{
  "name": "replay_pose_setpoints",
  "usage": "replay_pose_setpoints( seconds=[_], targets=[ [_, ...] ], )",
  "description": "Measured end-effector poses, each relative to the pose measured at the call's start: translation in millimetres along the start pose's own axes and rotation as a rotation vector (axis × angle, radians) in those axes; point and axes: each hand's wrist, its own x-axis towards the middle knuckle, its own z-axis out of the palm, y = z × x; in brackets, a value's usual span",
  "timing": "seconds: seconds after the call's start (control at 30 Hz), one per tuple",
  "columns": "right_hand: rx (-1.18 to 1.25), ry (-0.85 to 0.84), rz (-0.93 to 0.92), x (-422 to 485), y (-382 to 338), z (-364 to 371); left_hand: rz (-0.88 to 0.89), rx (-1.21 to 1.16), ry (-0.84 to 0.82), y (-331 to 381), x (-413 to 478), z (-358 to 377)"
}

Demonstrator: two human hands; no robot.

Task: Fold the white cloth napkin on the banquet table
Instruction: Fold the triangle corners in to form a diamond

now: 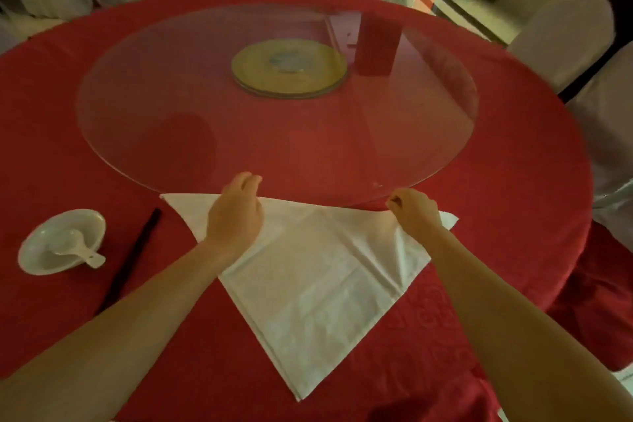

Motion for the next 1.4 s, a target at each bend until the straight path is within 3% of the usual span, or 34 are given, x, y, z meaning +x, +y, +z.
replay_pose_setpoints(
  seconds=[0.07, 0.17, 0.23, 0.43, 0.6, 0.67, 0.73, 0.83, 0.93, 1.03, 1.27, 1.4],
  targets=[
    [0.012, -0.037, 0.0, 4.8, 12.1, 6.9, 0.251, -0.086, 0.008, 24.8, -30.8, 28.7],
    [-0.004, -0.079, 0.029, 5.7, 34.5, 10.7, 0.526, 0.012, -0.261, 45.9, -57.4, 73.3],
    [-0.051, -0.085, 0.04, 6.3, 51.0, 8.0, 0.524, 0.087, -0.405, 47.0, -57.2, 94.2],
    [-0.186, -0.173, 0.013, -10.0, 73.6, -8.0, 0.52, 0.225, -0.371, 40.1, -55.3, 110.7],
    [-0.364, 0.048, -0.045, -40.1, 31.1, -15.7, 0.483, 0.226, -0.485, 44.3, -50.8, 104.9],
    [-0.5, 0.059, -0.097, -57.3, -2.5, -19.3, 0.446, 0.139, -0.564, 50.7, -46.2, 92.8],
    [-0.561, 0.019, -0.146, -81.4, -39.2, -18.1, 0.346, -0.108, -0.534, 59.7, -45.4, 79.4],
    [-0.518, -0.074, -0.198, -122.7, -87.8, -4.0, -0.04, -0.678, -0.397, 67.2, -54.2, 55.8],
    [-0.397, -0.13, -0.187, -152.9, -115.2, 21.3, -0.353, -1.016, -0.548, 59.1, -63.4, 40.3],
    [-0.254, -0.123, -0.129, -184.0, -131.3, 47.8, -0.464, -0.963, -0.71, 42.3, -76.8, 32.6],
    [0.026, 0.099, 0.068, -241.3, -128.9, 86.3, -0.516, -0.916, -0.751, 29.4, -96.4, 26.5],
    [0.06, 0.228, 0.024, -266.4, -125.0, 92.7, -0.438, -0.842, -0.765, 37.4, -109.1, 25.9]
  ],
)
